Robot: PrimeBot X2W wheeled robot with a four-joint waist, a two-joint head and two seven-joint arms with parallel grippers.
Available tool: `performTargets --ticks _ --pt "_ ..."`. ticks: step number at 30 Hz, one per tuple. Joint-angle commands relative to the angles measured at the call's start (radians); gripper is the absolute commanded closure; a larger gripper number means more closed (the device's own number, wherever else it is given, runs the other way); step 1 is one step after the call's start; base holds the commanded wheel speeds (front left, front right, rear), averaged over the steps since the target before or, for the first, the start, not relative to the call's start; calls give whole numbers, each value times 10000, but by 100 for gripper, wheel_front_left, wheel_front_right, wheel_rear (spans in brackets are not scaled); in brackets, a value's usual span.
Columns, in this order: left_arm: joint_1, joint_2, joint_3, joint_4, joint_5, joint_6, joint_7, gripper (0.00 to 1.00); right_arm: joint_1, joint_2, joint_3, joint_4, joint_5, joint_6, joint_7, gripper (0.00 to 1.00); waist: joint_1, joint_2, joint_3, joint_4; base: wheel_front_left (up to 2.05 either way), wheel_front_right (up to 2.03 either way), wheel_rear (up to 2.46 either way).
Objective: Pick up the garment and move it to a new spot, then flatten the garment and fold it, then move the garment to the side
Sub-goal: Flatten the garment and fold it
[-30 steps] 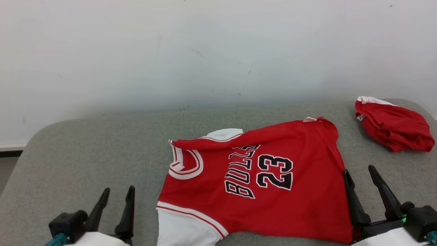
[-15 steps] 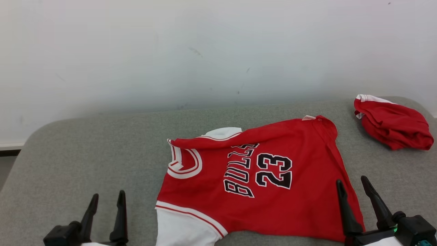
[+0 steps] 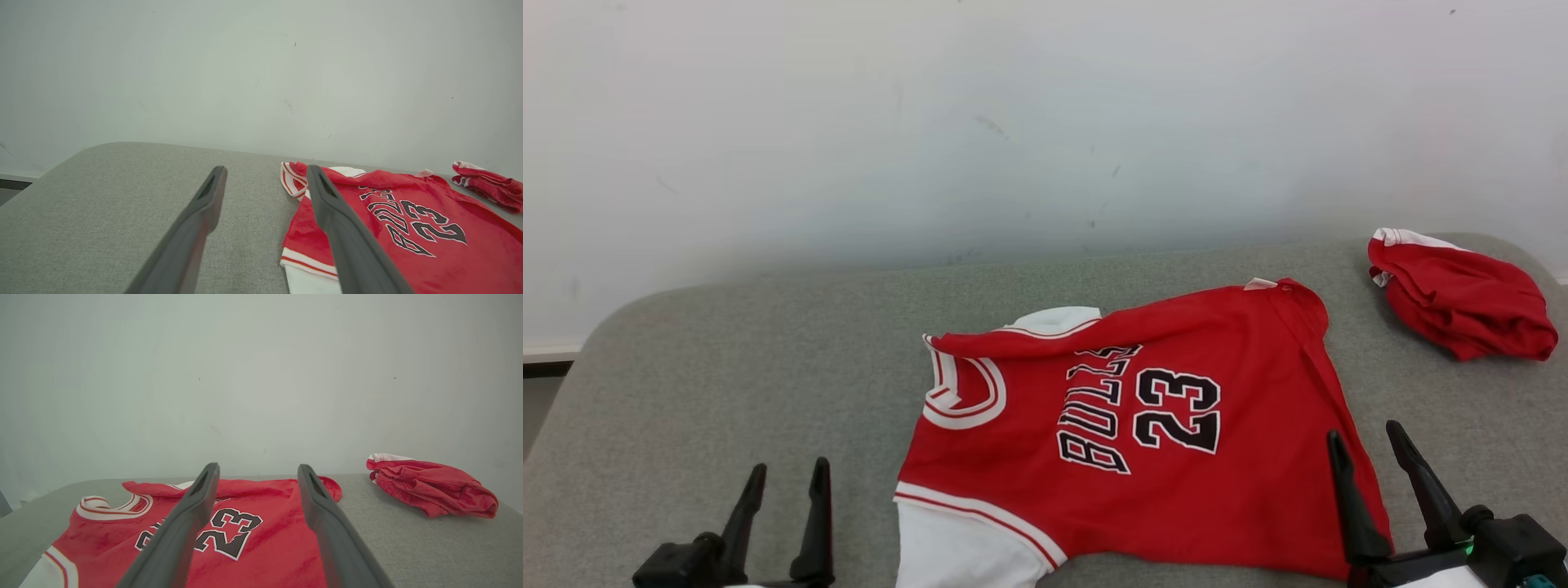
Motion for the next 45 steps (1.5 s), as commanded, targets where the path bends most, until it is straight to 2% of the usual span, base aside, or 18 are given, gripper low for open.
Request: performTargets --ticks 1,8,13,18,27,36,45 --pt "62 -74 105 58 158 -89 -19 0 62 -75 -12 -10 -108 -24 -25 0 0 0 -8 -17 0 0 0" --pt "86 -285 309 230 435 -347 -19 0 149 -345 -298 194 -110 -24 79 0 0 0 -4 -32 0 0 0" --pt "204 -181 161 343 597 -463 28 0 426 -755 -1007 482 -74 -24 916 0 0 0 52 18 0 0 0" --pt "391 -14 -362 217 258 -747 1147 0 637 -837 -1489 630 24 -24 1966 0 0 0 232 62 0 0 0" --pt "690 454 -1371 -280 -621 -991 4114 0 622 -526 -1591 1420 311 -24 3496 0 0 0 567 213 0 0 0" --pt "216 776 -2136 -46 -1169 -1058 4965 0 -81 -319 -1482 2665 653 -24 4243 0 0 0 959 269 0 0 0" --pt "-200 857 -2454 718 -1522 -1064 5231 0 -568 -97 -1071 3641 1161 -21 4558 0 0 0 1093 220 0 0 0"
